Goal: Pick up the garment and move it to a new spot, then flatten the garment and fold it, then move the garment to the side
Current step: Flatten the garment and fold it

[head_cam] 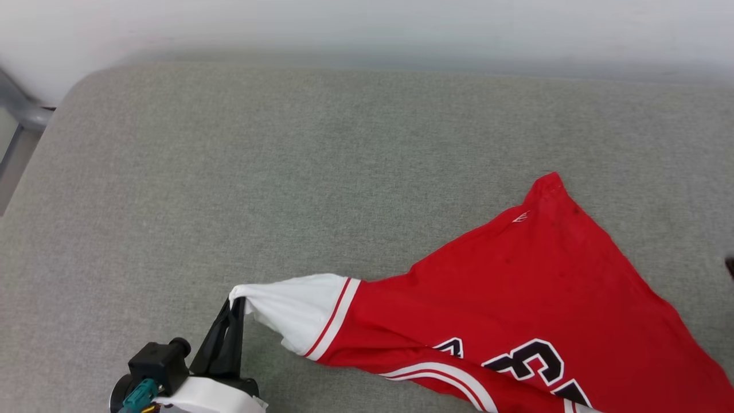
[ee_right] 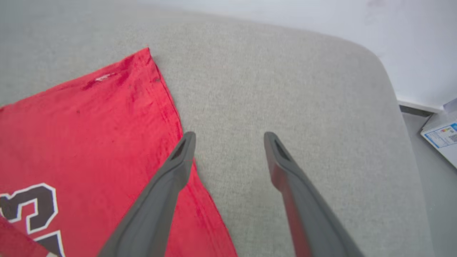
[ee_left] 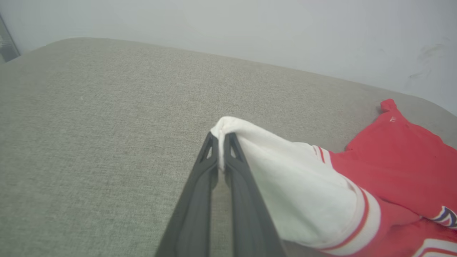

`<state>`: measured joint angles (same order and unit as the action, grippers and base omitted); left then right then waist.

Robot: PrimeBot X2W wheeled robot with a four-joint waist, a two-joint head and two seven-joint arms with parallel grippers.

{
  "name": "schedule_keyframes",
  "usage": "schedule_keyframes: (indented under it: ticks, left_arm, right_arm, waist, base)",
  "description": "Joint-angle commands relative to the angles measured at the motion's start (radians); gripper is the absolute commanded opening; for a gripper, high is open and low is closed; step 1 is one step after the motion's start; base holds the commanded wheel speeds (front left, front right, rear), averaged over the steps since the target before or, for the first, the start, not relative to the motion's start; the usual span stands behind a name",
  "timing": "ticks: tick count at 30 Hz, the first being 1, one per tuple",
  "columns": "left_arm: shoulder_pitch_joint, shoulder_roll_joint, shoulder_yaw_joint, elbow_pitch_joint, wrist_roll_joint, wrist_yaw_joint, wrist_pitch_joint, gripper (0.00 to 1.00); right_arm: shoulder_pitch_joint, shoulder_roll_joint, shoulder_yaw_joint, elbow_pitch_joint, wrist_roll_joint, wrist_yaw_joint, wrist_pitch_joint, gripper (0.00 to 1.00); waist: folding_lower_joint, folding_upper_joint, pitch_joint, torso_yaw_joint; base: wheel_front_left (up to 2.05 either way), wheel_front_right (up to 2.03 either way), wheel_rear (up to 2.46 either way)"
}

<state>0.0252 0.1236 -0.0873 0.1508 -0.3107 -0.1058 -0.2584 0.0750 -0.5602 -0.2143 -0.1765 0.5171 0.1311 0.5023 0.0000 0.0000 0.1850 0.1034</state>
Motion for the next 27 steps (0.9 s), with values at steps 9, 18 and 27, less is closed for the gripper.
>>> schedule_keyframes:
  ticks: [9,18,27]
  left_arm:
    - [-0.065,-0.013,-0.038,-0.021,0.007,-0.002,-0.001,0.00]
    - [-0.118,-0.029,-0.077,-0.032,0.008,-0.006,-0.006,0.00]
    - [-0.154,-0.044,-0.100,-0.036,0.004,-0.010,-0.008,0.00]
  right_arm:
    - [-0.399,-0.145,0.334,0.030,-0.007,-0.001,0.176,1.00]
    - [-0.728,-0.176,0.654,0.301,0.044,-0.001,0.361,1.00]
    - [-0.871,-0.109,0.805,0.549,0.044,-0.001,0.307,1.00]
  waist:
    - [0.0000,0.0000,0.076,0.066]
    - [0.0000,0.0000,0.141,0.120]
    - [0.0000,0.0000,0.203,0.152]
  base:
    - [0.00,0.00,0.00]
    - [0.00,0.00,0.00]
    - [0.00,0.00,0.00]
